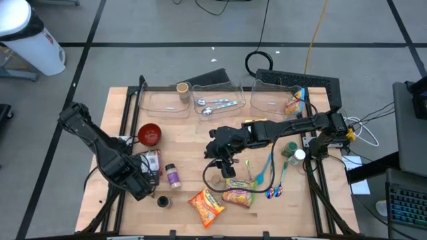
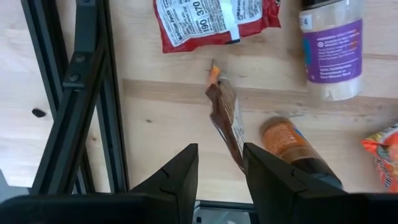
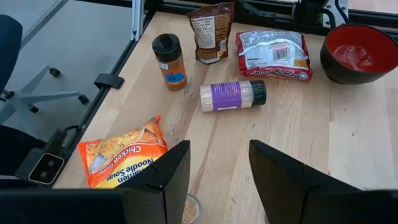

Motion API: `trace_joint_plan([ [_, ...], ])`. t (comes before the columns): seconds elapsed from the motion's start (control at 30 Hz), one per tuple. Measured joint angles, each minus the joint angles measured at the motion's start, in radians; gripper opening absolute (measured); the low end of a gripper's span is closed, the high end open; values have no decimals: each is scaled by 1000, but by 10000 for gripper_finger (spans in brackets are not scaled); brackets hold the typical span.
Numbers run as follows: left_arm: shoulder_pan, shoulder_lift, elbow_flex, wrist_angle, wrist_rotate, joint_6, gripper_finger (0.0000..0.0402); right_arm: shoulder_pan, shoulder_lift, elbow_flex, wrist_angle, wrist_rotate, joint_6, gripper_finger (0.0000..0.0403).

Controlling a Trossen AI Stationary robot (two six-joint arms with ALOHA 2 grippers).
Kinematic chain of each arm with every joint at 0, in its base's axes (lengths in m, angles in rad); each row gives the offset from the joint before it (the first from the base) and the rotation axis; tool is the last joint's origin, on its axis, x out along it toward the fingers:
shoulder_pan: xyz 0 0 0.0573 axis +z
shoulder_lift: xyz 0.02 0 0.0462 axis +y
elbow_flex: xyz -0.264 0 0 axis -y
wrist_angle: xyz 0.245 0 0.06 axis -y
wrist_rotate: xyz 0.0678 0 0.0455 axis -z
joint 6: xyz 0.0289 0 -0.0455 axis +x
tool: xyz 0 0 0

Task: Pick & Place Food Item
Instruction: Put the orange seasoning pack into the left transparent bin

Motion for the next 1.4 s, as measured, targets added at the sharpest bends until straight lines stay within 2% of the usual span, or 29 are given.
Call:
trace_joint_plan([
  [0.73,10,0,-117,149,-1,11,129,0,0,0,0,0,0,160],
  [0.83,10,0,-117,148,-2,23,103,0,0,0,0,0,0,160],
  [1.03,10,0,-117,148,-1,38,10,0,0,0,0,0,0,160],
  [1.27,10,-1,-116,149,3,78,4,0,0,0,0,0,-7,160],
  [1.4,10,-1,-89,150,54,126,3,0,0,0,0,0,-20,160],
])
